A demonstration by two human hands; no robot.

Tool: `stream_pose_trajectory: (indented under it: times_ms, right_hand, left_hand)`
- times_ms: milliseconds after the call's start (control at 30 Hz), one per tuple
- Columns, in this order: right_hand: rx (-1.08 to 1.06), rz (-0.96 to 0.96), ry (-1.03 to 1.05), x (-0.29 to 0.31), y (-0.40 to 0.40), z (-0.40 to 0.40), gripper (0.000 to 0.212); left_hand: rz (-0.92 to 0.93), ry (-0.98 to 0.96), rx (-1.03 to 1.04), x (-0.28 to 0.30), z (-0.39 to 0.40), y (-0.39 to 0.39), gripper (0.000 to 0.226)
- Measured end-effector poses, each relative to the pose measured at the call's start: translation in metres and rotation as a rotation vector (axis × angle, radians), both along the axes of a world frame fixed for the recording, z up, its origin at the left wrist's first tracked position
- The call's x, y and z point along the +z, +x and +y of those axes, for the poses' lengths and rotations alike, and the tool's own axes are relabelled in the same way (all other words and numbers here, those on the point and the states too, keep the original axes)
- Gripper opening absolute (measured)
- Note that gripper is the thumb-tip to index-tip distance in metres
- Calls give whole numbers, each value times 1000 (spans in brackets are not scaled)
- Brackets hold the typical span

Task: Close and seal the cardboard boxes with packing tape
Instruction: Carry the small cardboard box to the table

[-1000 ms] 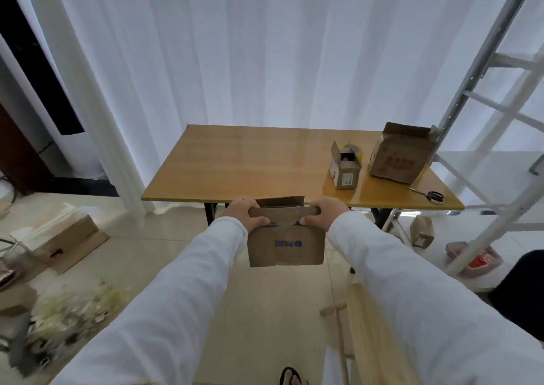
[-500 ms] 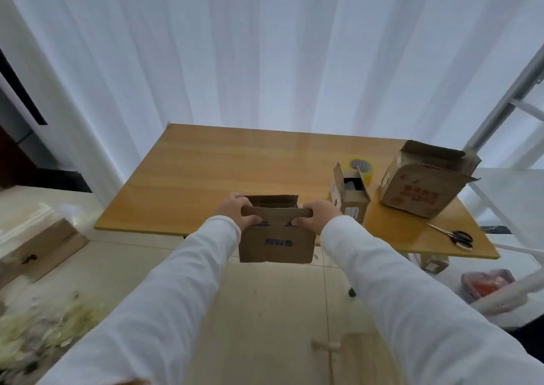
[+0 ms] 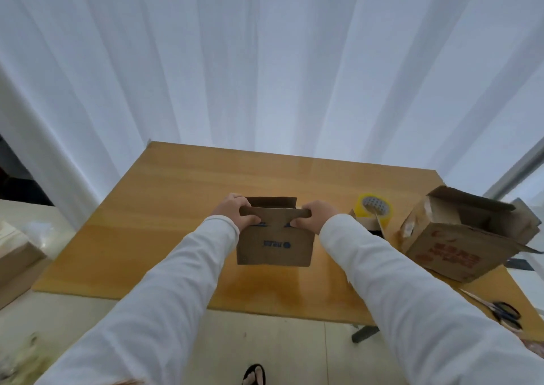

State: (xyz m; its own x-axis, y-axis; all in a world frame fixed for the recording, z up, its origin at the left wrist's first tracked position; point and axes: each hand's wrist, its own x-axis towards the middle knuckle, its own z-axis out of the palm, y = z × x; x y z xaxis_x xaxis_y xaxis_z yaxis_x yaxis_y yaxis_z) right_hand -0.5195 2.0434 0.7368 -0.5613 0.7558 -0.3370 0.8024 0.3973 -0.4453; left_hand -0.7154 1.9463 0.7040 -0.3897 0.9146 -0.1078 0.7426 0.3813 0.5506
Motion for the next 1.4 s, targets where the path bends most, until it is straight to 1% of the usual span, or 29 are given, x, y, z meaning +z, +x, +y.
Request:
stream_pose_trajectory:
  times_ms: [233, 367, 433, 500, 533, 633, 767, 867, 967, 1067, 1167, 1200, 1267, 1333, 1400]
  right_hand:
    - [16, -20, -4, -3, -47, 68, 21]
    - [3, -9, -12, -7, -52, 95, 19]
    - [-4, -12, -12, -8, -52, 110, 18]
    - [7, -30, -10, -8, -50, 124, 24]
    - [19, -46, -10, -9, -50, 131, 26]
    - [68, -128, -31, -11, -52, 153, 22]
    - [175, -269, -45, -18, -52, 179, 28]
    - [250, -313, -55, -30, -48, 198, 26]
    - [317, -295, -72, -40, -39, 214, 28]
    - [329, -236, -77, -42, -31, 219, 49]
    - [348, -180, -66, -40, -27, 219, 55]
    - [346, -170, -58, -42, -27, 218, 54]
    - [368, -167, -4, -40, -29, 220, 44]
    - [390, -167, 64, -40, -34, 221, 36]
    - [400, -150, 107, -40, -39, 223, 34]
  left_hand:
    - [-4, -1, 14, 1, 61, -42, 30]
    - [-17, -11, 6, -2, 89, -50, 23]
    - [-24, 1, 10, -6, 101, -48, 24]
    - [-34, -2, 21, -9, 111, -45, 24]
    - [-37, -5, 28, -10, 116, -43, 23]
    - [-44, -15, 59, -14, 126, -35, 22]
    - [13, -66, 84, -20, 136, -18, 24]
    - [40, -111, 136, -32, 139, 0, 27]
    - [76, -109, 169, -40, 140, 13, 25]
    - [166, -100, 168, -44, 137, 27, 28]
    - [217, 85, 248, -46, 143, 42, 28]
    - [226, 126, 266, -47, 148, 46, 26]
    - [240, 150, 313, -45, 158, 47, 23]
    - [241, 129, 353, -47, 166, 45, 34]
    - [251, 106, 347, -56, 170, 43, 37]
